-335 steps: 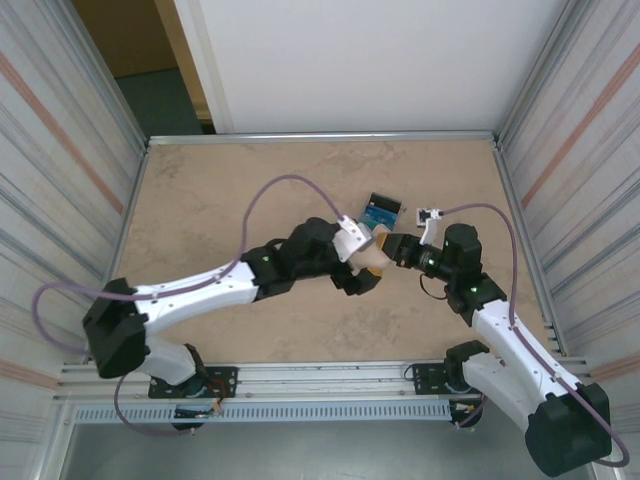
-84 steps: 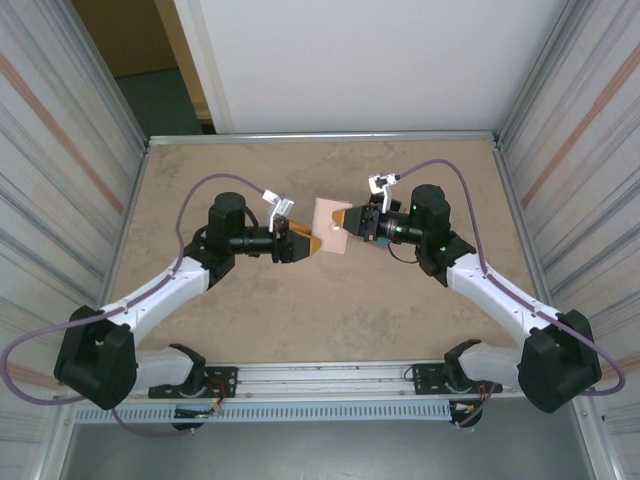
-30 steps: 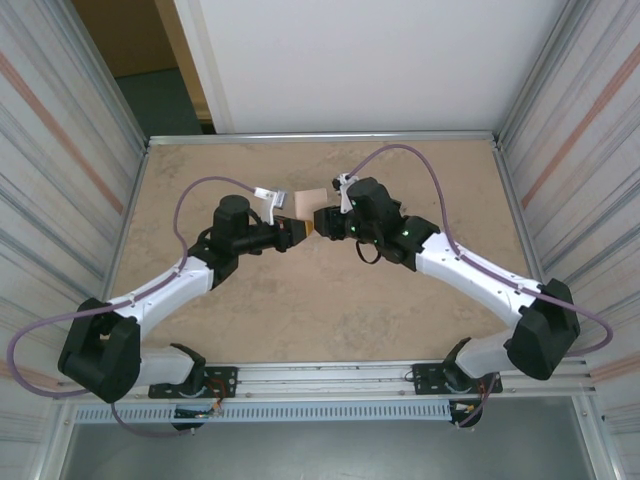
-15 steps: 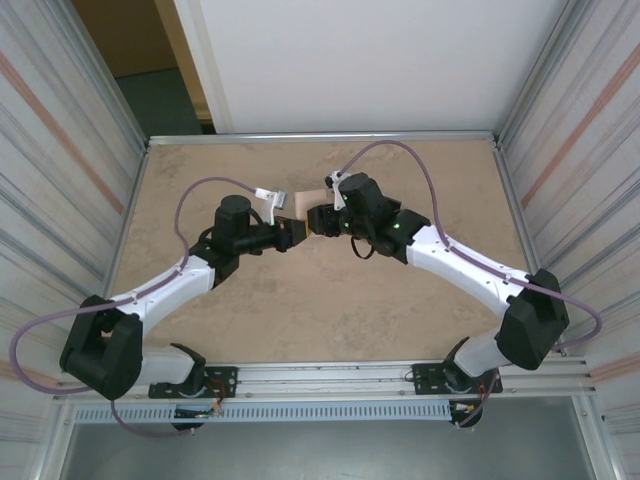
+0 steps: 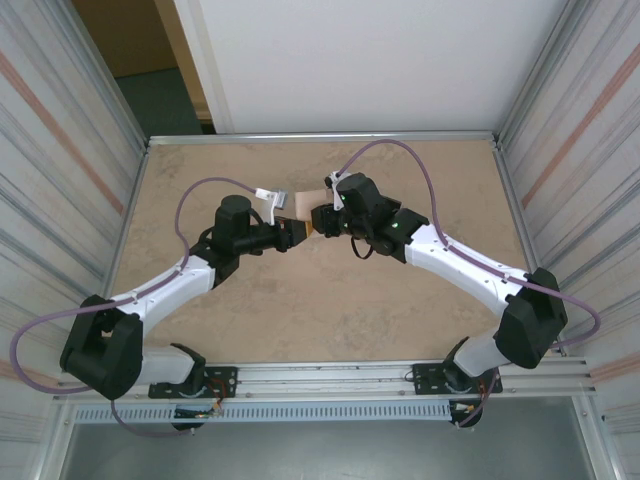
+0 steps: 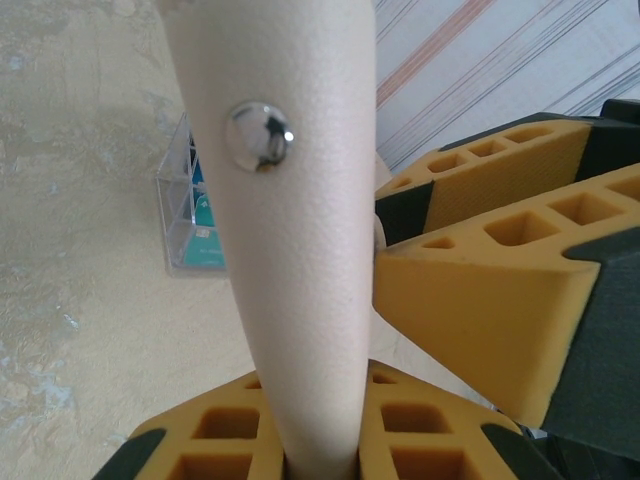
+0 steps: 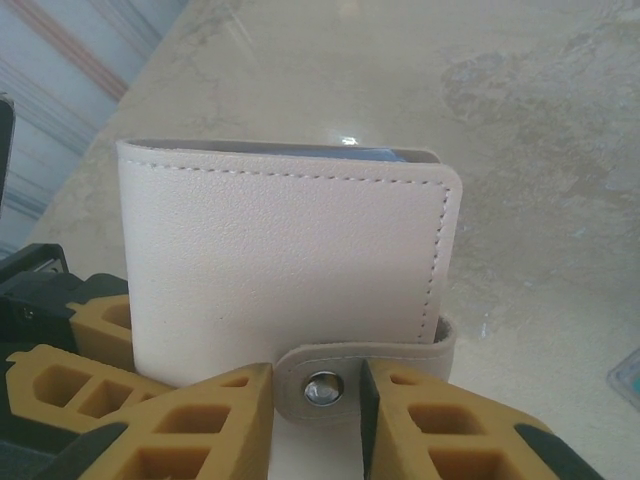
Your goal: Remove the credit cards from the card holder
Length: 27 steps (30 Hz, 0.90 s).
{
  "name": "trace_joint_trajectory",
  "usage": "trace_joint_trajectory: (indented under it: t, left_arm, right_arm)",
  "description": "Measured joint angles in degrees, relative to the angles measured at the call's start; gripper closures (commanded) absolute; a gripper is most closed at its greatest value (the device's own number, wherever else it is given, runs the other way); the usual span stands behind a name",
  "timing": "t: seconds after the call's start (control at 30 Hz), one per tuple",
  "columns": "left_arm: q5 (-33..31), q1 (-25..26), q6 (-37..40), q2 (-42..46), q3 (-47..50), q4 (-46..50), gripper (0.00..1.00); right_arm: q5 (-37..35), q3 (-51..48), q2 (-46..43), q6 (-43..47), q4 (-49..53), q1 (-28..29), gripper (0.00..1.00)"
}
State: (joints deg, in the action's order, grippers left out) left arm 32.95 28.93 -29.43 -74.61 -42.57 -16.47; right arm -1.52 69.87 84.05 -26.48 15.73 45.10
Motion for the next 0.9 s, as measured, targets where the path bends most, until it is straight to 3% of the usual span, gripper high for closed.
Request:
trace_joint_trajectory:
  t: [0.9]
  left_arm:
    - [-0.04, 0.00, 0.00, -0.11, 0.00, 0.28, 1.00]
  right_arm:
    - [-0.22, 0.00, -0.02, 0.00, 0.39, -0.07, 0.86]
